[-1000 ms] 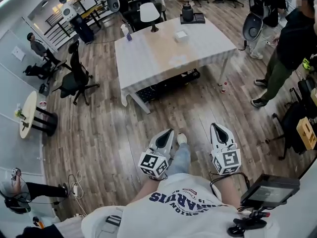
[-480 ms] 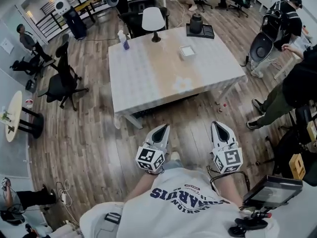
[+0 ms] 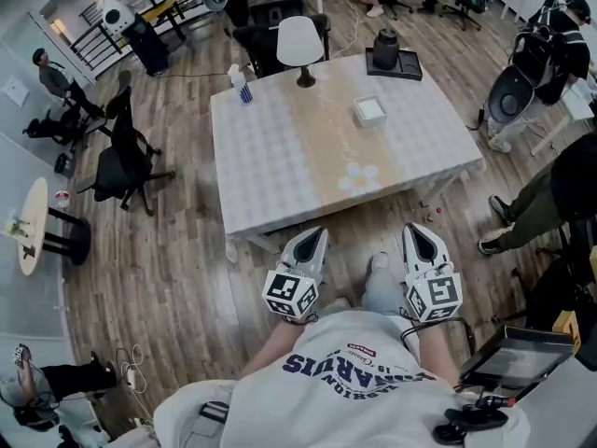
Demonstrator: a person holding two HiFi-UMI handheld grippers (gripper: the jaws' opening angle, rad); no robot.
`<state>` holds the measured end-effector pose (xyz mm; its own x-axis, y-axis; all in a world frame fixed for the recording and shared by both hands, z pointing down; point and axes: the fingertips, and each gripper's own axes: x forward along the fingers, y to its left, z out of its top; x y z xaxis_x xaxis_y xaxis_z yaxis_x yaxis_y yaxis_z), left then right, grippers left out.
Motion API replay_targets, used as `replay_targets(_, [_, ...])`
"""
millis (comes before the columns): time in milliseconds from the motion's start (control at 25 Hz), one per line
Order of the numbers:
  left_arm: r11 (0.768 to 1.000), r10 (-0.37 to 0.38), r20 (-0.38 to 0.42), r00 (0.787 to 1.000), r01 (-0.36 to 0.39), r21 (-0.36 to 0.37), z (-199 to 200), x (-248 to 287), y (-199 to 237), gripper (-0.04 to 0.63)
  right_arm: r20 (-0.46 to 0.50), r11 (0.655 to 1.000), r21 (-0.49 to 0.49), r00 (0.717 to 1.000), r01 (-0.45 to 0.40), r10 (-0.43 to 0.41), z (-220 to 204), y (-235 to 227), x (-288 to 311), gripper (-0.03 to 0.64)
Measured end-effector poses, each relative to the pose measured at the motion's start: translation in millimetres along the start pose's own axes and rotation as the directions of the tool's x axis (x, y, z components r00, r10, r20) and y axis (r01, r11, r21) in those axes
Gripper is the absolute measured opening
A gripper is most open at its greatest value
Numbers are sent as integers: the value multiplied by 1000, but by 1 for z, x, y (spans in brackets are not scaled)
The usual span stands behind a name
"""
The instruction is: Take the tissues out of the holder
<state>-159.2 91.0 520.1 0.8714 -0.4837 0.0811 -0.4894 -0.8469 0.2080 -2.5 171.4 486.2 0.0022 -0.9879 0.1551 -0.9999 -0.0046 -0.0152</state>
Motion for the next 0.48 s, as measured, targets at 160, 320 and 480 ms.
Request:
replay_targets(160, [999,37,0,999,-37,5,3,18,23,0,13,1000,2,1000,-25,24,3,-8,31,6])
replay_targets(320, [997,72,7,997,-72,-2,9,40,42,0,2,999,-4,999,-45,45,3,-22,63,6])
replay_targets(480, [996,88,13,996,-89,1,19,76,56,0,-1,997,-22,997,-73,73,10,-43,106,6])
